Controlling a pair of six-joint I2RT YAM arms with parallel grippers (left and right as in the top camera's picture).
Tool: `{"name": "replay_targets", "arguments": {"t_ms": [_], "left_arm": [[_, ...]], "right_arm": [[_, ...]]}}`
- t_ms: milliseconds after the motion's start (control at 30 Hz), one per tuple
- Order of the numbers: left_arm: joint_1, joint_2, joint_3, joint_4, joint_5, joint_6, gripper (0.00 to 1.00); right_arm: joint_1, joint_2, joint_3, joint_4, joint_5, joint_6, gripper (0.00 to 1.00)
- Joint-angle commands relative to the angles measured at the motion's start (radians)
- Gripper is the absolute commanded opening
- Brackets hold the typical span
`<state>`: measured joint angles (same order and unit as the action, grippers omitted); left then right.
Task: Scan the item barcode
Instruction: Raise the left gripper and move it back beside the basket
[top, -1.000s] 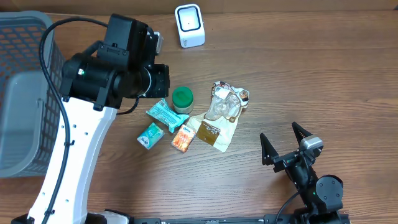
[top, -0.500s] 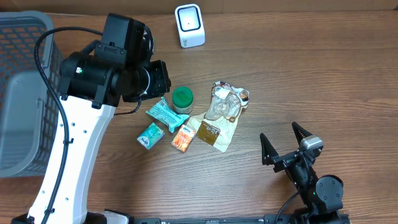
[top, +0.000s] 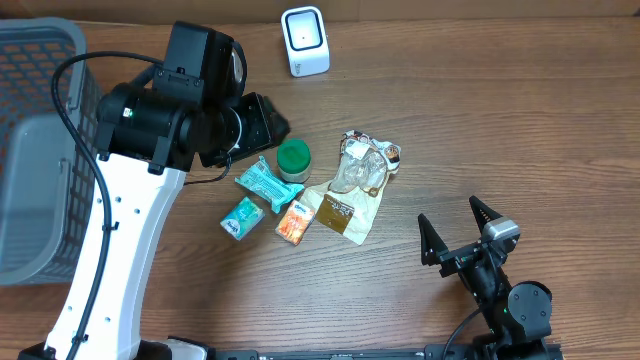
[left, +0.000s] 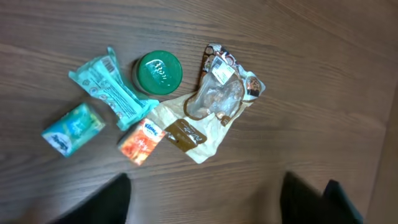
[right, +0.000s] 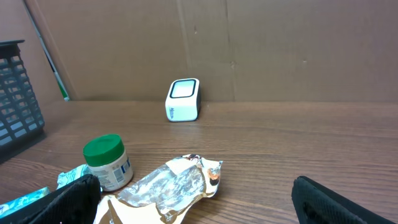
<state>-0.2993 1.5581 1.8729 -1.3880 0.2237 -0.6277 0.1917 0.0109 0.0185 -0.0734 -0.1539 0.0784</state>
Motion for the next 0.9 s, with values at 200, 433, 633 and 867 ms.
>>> {"name": "replay_targets", "arguments": {"t_ms": [200,433,633,867], "left_arm": [[0.003,0.014,0.008,0.012,0.002,0.156,0.04],[0.003,0.014,0.008,0.039,0.002,0.119,0.04],[0.003,0.015,0.008,0.039,0.003,0.04,0.18],[0.003,0.018,0.008,0.032,0.012,0.023,0.69]], "right_arm": [[0.005,-0.008,-0.01,0.004,-0.006,0.003,1.0],[0.005,-0.008,-0.01,0.004,-0.005,0.003,1.0],[0.005,-0.008,-0.01,0.004,-0.005,0.003,1.0],[0.005,-0.008,-0.01,0.004,-0.005,0.003,1.0]]}}
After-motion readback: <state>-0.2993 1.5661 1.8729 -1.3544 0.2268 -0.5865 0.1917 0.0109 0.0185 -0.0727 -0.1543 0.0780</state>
